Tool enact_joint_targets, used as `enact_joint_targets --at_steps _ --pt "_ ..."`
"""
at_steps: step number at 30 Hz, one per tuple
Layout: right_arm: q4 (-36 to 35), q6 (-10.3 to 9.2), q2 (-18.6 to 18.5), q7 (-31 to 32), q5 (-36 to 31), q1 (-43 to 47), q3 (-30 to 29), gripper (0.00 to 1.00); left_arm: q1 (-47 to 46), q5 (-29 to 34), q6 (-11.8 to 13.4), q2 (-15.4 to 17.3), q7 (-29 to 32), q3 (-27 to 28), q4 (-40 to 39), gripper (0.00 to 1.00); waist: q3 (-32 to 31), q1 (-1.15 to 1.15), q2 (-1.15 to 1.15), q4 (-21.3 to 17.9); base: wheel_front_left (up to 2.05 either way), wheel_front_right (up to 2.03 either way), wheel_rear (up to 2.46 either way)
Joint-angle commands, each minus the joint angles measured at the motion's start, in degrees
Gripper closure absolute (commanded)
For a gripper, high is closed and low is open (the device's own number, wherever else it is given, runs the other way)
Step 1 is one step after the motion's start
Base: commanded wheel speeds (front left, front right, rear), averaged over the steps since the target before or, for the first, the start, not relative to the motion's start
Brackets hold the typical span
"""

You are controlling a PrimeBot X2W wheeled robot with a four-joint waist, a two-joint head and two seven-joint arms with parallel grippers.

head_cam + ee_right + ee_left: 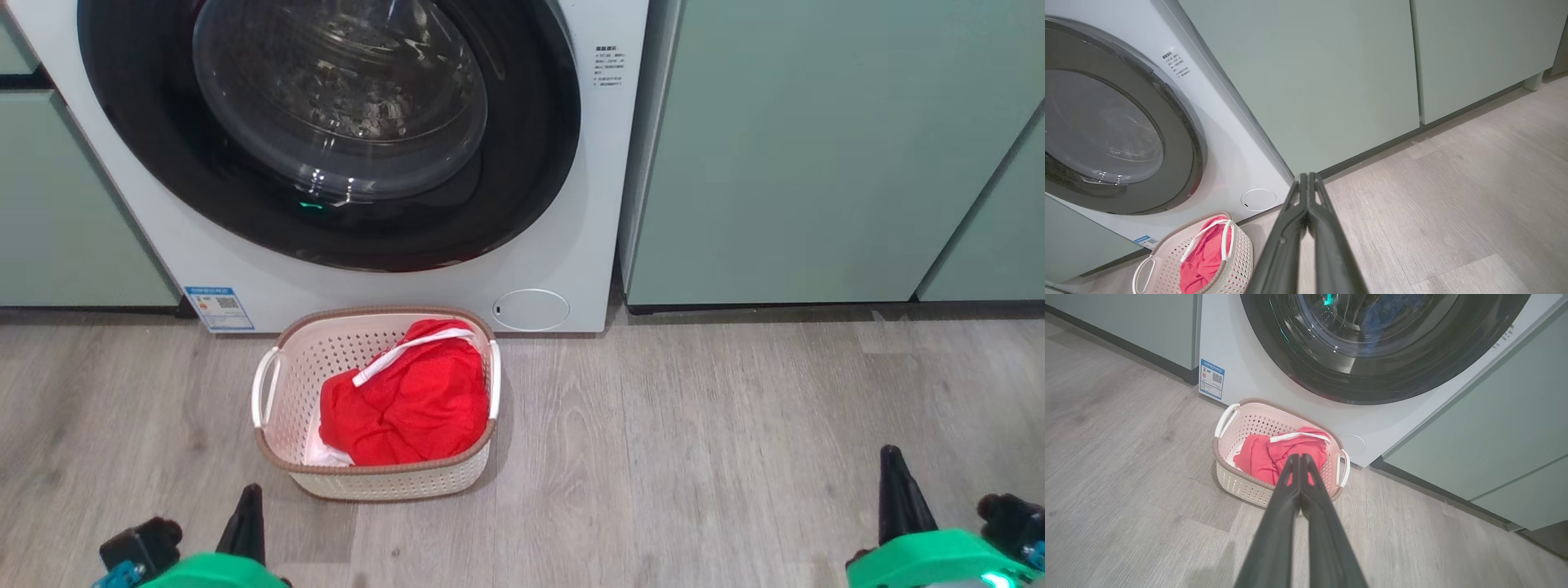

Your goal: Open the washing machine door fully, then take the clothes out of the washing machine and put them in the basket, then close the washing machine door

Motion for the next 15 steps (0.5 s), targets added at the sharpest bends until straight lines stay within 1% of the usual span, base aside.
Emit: enact_joint_targets --at_steps 1,15 --pt "-2.2 -0.01 -0.5 0.4 1.6 -2.9 0.0 1.0 -3.2 -1.4 0.0 0.4 0.4 0.8 -2.2 1.0 0.0 0.0 0.0 0.0 0.0 0.0 0.0" --pt "-3.3 -0.02 -0.5 2.8 10.6 -3.4 -0.4 1.0 -3.7 -9.6 0.0 -0.2 2.7 1.2 -4.4 1.0 0.5 0.0 0.0 0.1 0.0 0.0 0.0"
